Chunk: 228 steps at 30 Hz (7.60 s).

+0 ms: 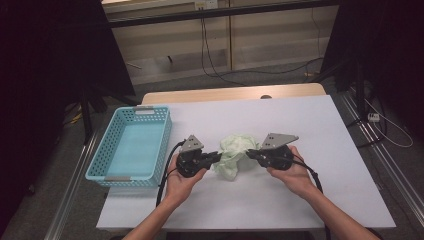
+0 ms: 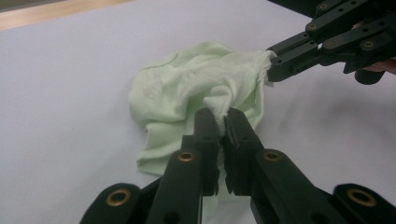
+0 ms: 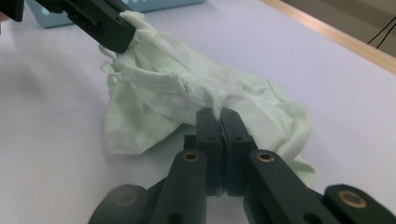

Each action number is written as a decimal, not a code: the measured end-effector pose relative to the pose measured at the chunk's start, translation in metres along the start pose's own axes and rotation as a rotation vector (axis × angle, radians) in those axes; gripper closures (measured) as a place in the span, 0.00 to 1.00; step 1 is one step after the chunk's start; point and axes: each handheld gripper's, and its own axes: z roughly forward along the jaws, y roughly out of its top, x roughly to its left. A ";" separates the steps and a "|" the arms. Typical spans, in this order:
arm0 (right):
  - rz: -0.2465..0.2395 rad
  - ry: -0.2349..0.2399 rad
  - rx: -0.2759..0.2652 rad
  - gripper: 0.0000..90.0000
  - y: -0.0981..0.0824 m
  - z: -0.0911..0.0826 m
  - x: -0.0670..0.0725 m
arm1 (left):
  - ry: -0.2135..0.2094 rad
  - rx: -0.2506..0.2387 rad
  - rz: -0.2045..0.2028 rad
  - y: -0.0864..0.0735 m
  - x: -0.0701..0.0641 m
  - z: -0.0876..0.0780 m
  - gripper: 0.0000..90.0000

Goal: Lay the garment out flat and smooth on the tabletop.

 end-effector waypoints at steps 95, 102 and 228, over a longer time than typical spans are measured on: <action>0.157 -0.096 -0.028 0.76 0.020 0.049 -0.044 | 0.109 0.210 0.085 -0.014 0.005 0.047 0.65; 0.172 -0.123 -0.045 0.60 0.018 0.024 -0.048 | 0.102 0.139 -0.009 -0.008 0.019 0.030 0.90; 0.210 -0.028 0.208 0.97 -0.031 0.028 -0.026 | 0.084 0.201 -0.069 0.003 0.041 0.075 0.82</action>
